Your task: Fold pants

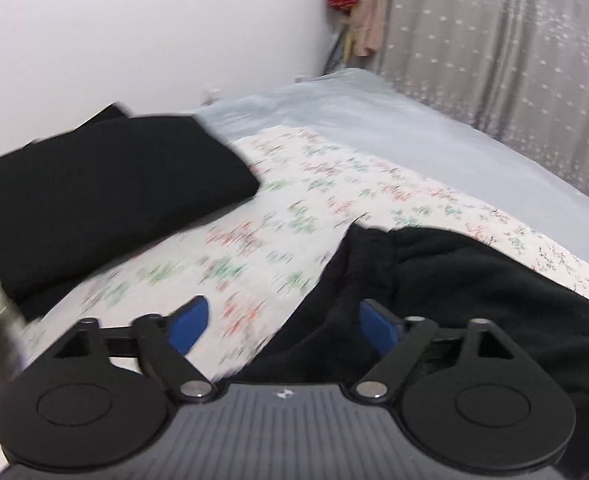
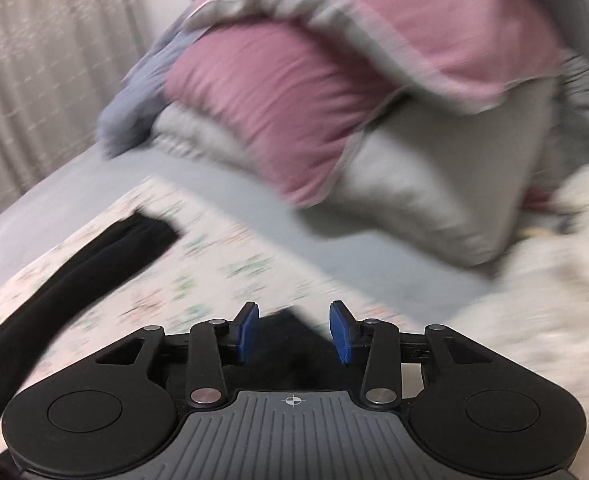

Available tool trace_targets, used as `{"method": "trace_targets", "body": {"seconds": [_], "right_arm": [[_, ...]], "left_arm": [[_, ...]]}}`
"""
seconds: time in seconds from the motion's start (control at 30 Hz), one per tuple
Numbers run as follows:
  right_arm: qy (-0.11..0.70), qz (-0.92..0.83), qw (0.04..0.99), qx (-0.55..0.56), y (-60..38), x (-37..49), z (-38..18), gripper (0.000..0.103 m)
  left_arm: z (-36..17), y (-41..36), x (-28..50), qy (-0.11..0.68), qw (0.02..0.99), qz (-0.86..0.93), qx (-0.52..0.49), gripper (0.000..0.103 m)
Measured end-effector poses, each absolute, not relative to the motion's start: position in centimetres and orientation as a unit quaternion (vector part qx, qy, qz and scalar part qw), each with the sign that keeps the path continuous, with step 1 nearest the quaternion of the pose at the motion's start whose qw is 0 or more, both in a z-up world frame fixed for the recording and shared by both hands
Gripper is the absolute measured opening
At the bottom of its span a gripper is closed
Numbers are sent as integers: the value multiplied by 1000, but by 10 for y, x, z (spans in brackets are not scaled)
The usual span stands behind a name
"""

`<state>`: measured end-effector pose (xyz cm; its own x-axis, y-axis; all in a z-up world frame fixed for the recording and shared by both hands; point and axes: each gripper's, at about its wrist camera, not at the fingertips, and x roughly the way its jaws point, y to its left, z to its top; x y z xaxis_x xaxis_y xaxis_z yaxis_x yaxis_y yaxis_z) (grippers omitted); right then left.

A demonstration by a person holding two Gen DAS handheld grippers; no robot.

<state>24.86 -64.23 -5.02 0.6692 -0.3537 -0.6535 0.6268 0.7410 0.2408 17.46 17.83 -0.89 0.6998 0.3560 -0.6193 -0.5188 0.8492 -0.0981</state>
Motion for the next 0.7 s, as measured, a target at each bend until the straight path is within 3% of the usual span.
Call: {"method": "trace_targets", "body": {"seconds": [0.2,0.33,0.43,0.6,0.7], "right_arm": [[319,-200,889,262,-622,301,-61,40],[327,-190,895,237,-620,338,-62,54],[324,-186,875,306,-642,366,-71,54],[324,-193,862,338,-658,423,-85,53],[321,-219,858,335,-671,452,-86,53]], "left_arm": [[-27,194,243,329,914,194,-135,83],[-39,206,280,335,914,179,-143,82],[-49,206,295,333,918,163,-144,77],[-63,200,310,329,924,132,-142,51],[-59,193,317,338,923,133,-127,49]]}}
